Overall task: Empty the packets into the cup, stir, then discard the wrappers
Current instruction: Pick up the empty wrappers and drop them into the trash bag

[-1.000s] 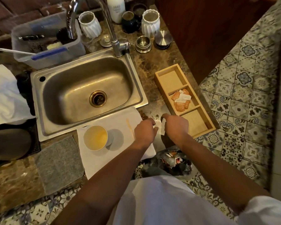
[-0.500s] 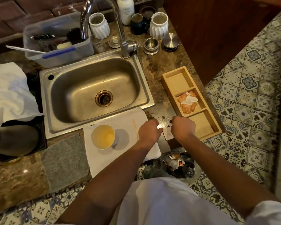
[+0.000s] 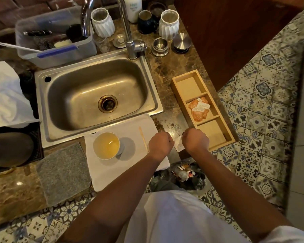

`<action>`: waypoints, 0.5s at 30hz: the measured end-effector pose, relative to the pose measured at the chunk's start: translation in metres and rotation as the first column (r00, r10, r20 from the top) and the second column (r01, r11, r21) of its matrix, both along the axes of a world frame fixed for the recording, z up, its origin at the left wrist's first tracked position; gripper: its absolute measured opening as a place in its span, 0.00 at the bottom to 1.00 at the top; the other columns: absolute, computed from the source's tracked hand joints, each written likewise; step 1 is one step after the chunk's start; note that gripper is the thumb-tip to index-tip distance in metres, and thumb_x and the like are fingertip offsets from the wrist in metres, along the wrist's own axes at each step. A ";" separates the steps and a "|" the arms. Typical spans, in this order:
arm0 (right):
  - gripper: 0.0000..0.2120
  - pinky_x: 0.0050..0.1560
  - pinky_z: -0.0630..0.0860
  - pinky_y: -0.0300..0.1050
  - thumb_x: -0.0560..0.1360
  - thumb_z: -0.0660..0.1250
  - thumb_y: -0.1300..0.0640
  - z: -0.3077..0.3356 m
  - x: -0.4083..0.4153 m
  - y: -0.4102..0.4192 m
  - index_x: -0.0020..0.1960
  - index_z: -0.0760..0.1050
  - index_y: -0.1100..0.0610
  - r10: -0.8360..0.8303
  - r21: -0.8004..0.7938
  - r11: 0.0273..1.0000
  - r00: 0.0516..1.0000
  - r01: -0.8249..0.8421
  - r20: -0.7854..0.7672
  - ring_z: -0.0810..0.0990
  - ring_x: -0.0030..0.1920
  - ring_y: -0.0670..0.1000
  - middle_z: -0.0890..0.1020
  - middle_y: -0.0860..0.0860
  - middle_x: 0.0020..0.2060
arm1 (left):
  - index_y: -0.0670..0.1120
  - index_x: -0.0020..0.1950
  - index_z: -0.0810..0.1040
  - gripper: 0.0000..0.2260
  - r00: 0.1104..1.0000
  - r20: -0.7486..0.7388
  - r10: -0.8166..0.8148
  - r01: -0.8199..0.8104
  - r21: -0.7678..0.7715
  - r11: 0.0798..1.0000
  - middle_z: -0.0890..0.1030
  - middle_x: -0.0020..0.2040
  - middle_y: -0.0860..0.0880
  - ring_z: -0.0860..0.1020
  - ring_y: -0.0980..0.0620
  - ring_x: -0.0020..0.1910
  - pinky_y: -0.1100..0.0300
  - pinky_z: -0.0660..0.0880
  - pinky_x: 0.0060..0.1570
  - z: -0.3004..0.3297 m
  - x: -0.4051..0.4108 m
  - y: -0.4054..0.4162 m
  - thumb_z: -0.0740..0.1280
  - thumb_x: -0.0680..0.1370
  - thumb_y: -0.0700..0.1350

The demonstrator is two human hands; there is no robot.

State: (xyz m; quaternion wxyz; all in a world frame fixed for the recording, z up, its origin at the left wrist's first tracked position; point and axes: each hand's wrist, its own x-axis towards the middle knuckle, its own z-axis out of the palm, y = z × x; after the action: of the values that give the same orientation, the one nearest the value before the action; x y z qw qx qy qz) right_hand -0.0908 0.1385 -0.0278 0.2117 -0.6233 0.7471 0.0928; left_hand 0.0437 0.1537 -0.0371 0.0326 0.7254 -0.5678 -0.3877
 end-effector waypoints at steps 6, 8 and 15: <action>0.09 0.38 0.78 0.46 0.77 0.66 0.53 0.001 -0.005 -0.003 0.46 0.84 0.51 -0.094 0.003 0.996 0.987 0.094 0.127 0.83 0.44 0.54 0.86 0.50 0.41 | 0.44 0.37 0.84 0.08 0.997 -0.071 0.012 -0.011 0.022 1.000 0.85 0.37 0.45 0.83 0.46 0.39 0.51 0.81 0.40 -0.001 0.009 -0.002 0.68 0.74 0.45; 0.08 0.39 0.80 0.47 0.77 0.66 0.52 0.001 -0.007 -0.004 0.43 0.83 0.50 -0.116 0.009 0.993 0.975 0.116 0.188 0.83 0.43 0.53 0.85 0.49 0.39 | 0.43 0.37 0.84 0.08 0.993 -0.114 0.035 -0.034 0.010 0.999 0.85 0.37 0.44 0.83 0.46 0.39 0.50 0.80 0.41 0.000 0.013 -0.002 0.69 0.74 0.45; 0.04 0.44 0.78 0.45 0.73 0.76 0.53 0.014 -0.018 -0.007 0.40 0.84 0.48 -0.272 0.086 0.959 0.782 0.271 0.562 0.83 0.41 0.47 0.86 0.45 0.39 | 0.47 0.39 0.85 0.04 0.955 -0.296 0.015 -0.022 -0.022 1.000 0.86 0.41 0.52 0.82 0.55 0.41 0.60 0.76 0.41 0.015 0.037 -0.003 0.71 0.73 0.43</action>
State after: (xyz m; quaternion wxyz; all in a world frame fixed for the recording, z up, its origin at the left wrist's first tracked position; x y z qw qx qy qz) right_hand -0.1088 0.1313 -0.0134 0.4355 -0.5084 0.7317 -0.1282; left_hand 0.0804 0.1505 -0.0221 0.1299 0.6639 -0.5545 -0.4846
